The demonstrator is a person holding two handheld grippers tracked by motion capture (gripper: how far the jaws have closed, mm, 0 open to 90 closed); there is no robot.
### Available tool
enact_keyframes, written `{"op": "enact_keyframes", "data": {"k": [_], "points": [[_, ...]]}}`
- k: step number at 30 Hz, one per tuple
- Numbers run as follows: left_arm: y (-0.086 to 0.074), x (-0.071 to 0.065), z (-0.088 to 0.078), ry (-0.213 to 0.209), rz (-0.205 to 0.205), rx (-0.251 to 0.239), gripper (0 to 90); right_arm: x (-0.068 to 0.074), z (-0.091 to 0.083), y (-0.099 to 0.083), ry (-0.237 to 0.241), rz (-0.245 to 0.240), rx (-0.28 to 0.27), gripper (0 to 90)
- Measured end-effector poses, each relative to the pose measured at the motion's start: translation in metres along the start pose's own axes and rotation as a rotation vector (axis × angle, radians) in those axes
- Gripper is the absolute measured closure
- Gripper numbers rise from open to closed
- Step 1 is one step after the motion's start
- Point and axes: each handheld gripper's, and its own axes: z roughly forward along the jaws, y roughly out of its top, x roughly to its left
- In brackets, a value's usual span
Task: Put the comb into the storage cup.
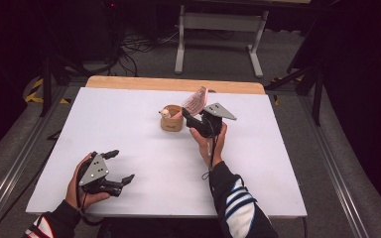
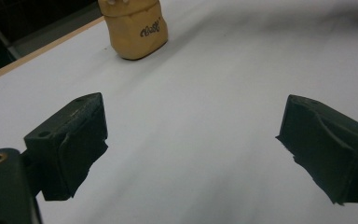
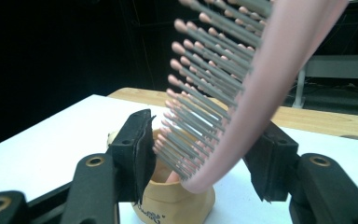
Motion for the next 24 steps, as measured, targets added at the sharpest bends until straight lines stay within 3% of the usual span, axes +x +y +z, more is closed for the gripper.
{"op": "enact_keyframes", "data": {"k": [24], "points": [[0.0002, -0.0014, 0.0017, -0.005, 0.002, 0.002, 8.5, -0.0095, 0.0000, -0.0028, -0.011, 0.013, 0.053, 40.0]]}}
